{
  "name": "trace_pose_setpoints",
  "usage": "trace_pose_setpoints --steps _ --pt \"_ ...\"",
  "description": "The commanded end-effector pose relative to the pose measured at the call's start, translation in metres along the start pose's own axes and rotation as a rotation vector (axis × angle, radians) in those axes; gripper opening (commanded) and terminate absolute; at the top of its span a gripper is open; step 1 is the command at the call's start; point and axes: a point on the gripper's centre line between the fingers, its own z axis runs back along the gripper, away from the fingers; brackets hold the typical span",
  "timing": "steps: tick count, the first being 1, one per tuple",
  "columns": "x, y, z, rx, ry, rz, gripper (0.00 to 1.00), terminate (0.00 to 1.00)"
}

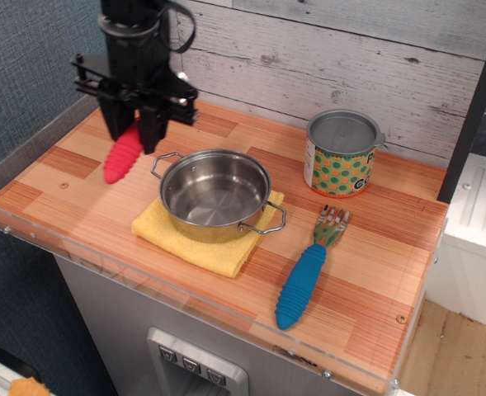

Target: Move spoon to left of pot, yellow cloth.

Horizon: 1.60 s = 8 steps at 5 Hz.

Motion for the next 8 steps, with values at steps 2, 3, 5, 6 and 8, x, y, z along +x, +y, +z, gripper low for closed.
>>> trace_pose_setpoints --steps 2,3,5,6,8 --pt "-0.009 0.05 -0.022 -0.022 -0.089 -0.017 0.0 0.0" --pt "-0.009 0.051 -0.028 -0.023 -0.125 -0.049 0.0 0.0" --pt "0.008 0.046 -0.05 -0.037 -0.098 -0.104 0.0 0.0" --pt "0.014 0.044 -0.063 -0.047 -0.072 -0.123 0.0 0.0" --pt "0.02 0.04 -0.072 -0.067 -0.063 -0.144 0.0 0.0"
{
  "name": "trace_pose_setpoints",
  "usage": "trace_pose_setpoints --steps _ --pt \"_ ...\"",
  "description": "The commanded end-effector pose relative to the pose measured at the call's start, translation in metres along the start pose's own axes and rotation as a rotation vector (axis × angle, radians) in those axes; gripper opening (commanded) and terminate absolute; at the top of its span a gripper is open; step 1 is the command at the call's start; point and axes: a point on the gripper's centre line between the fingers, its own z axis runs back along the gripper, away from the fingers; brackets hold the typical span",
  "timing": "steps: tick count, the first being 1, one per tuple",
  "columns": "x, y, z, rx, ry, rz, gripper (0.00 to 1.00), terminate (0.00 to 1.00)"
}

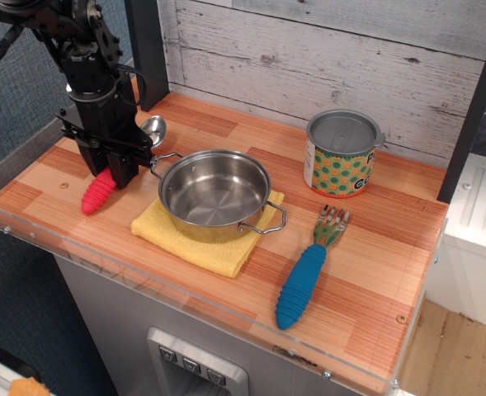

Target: Move spoon to left of pot, yellow cloth.

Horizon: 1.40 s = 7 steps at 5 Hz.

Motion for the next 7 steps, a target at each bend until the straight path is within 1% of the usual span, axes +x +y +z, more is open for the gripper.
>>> trace_pose_setpoints --steps 1,2,3,5,6,7 --pt "0.002 0.005 0.014 0.003 -0.064 0.008 1.0 0.0" --pt "0.0 0.006 0.019 0.008 -0.057 0.014 1.0 0.0" --pt "-0.002 0.007 0.023 -0.009 -0.074 0.007 1.0 0.0" --pt "-0.007 0.01 0.055 0.061 -0.105 0.066 1.0 0.0" --pt "-0.006 0.008 0.081 0.115 -0.111 0.114 1.0 0.0" --pt "-0.003 0.003 0.094 0.106 -0.133 0.124 1.0 0.0"
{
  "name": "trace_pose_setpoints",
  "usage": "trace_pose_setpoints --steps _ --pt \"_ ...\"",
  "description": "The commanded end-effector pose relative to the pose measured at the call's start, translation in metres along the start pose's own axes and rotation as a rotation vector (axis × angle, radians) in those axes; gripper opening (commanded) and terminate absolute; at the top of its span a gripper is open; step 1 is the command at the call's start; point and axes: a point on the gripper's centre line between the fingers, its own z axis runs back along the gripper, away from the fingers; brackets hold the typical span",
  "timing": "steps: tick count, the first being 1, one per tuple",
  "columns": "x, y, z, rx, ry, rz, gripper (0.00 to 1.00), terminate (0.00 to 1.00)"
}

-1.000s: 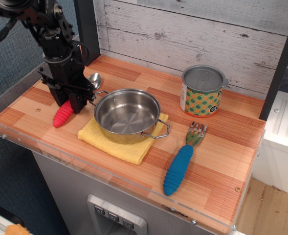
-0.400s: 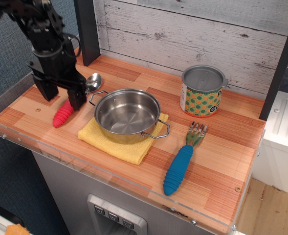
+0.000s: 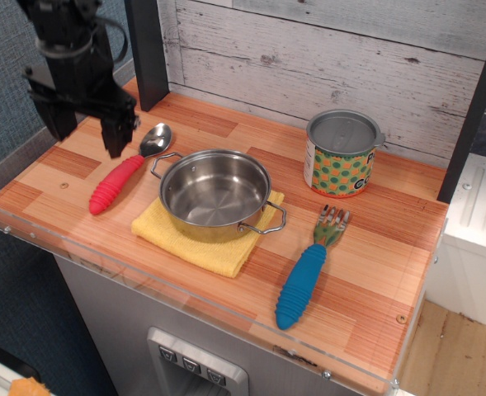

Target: Move spoon to left of pot, yellow cloth.

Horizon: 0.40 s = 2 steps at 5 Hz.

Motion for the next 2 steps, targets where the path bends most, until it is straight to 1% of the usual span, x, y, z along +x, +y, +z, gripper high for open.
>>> trace_pose_setpoints --steps 1,2 --pt "0.0141 -0.0091 0.0334 -0.058 -0.012 0.083 1.0 0.0" --pt "0.0219 -0.0175 0.0407 -0.1 -0.007 0.122 1.0 1.0"
